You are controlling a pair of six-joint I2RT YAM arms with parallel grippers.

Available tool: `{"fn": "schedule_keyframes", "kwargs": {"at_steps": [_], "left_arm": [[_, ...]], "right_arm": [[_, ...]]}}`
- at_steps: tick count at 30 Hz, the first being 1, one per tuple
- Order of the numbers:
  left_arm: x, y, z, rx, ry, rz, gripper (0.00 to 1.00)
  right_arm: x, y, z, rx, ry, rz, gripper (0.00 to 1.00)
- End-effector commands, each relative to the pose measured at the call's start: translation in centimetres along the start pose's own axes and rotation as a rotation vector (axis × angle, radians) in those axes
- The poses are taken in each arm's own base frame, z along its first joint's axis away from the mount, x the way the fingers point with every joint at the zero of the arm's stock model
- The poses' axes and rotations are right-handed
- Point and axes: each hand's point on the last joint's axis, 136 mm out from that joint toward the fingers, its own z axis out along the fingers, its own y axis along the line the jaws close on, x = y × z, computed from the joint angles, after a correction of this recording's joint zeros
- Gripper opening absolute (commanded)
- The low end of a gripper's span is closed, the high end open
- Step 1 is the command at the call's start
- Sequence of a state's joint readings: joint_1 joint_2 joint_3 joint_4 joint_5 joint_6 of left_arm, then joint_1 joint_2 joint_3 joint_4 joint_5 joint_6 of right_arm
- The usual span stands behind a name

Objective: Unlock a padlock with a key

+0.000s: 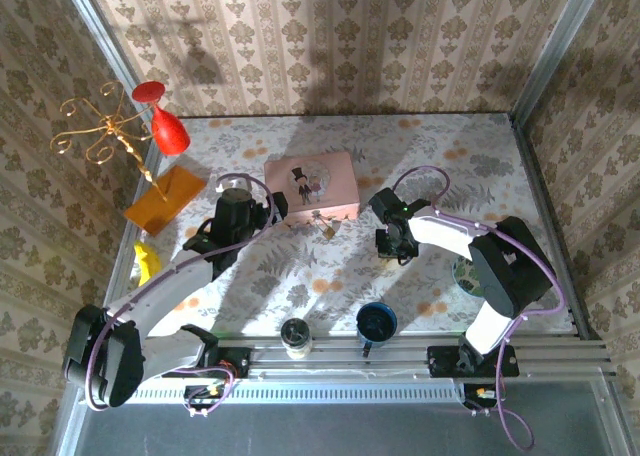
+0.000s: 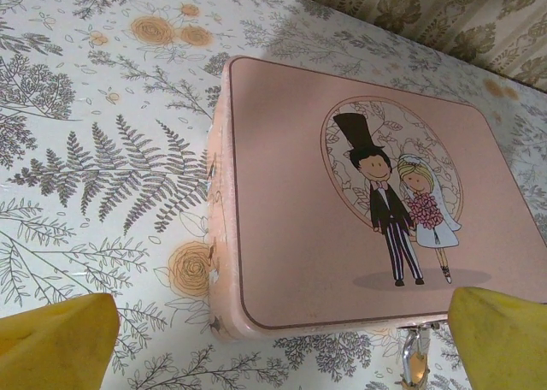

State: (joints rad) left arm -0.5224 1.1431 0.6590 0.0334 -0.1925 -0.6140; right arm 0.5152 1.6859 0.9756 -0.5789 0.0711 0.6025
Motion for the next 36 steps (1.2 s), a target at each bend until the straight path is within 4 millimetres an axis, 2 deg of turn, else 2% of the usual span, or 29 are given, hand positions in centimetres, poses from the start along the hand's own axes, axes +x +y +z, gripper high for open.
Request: {"fn": "schedule_keyframes", "kwargs": {"at_steps": [1, 6, 13, 21, 23, 24, 28, 32, 36], "left_arm": [[0.3, 0.6, -0.5, -0.020, -0.003, -0.011, 1.00], [0.3, 0.5, -0.7, -0.014, -0.003, -0.011, 1.00], [-0.6, -0.4, -1.5, 0.042, -0.035, 0.003, 1.00], [-1.5, -3.2, -3.0, 0.206, -0.090, 0.121, 1.00], [-1.3, -4.2, -3.4, 0.278, -0.105, 0.153, 1.00], [-1.4, -4.8, -3.7, 0.324, -0.123, 0.166, 1.00], [-1.4, -7.1, -4.7, 0.482, -0.181, 0.210, 1.00], [-0.6, -10.2, -6.3, 0.689, -0.221, 0.363, 1.00], [-0.3, -12.5, -8.1, 0.830, -0.309, 0.499, 0.95]], "right_arm": [[0.2, 0.1, -0.1, 0.005, 0.005, -0.003, 0.13], [0.1, 0.5, -1.2, -0.019, -0.014, -0.004, 0.00], [-0.9, 2.4, -5.4, -0.145, -0.103, -0.020, 0.00], [-2.1, 5.5, -11.4, -0.301, -0.201, -0.076, 0.00], [-2.4, 6.5, -12.5, -0.339, -0.214, -0.096, 0.00], [-2.7, 7.1, -14.2, -0.383, -0.247, -0.105, 0.00], [-3.3, 9.2, -17.5, -0.505, -0.285, -0.133, 0.00], [-3.7, 10.9, -21.0, -0.634, -0.326, -0.153, 0.00], [-3.9, 12.3, -24.3, -0.746, -0.363, -0.173, 0.00]]}}
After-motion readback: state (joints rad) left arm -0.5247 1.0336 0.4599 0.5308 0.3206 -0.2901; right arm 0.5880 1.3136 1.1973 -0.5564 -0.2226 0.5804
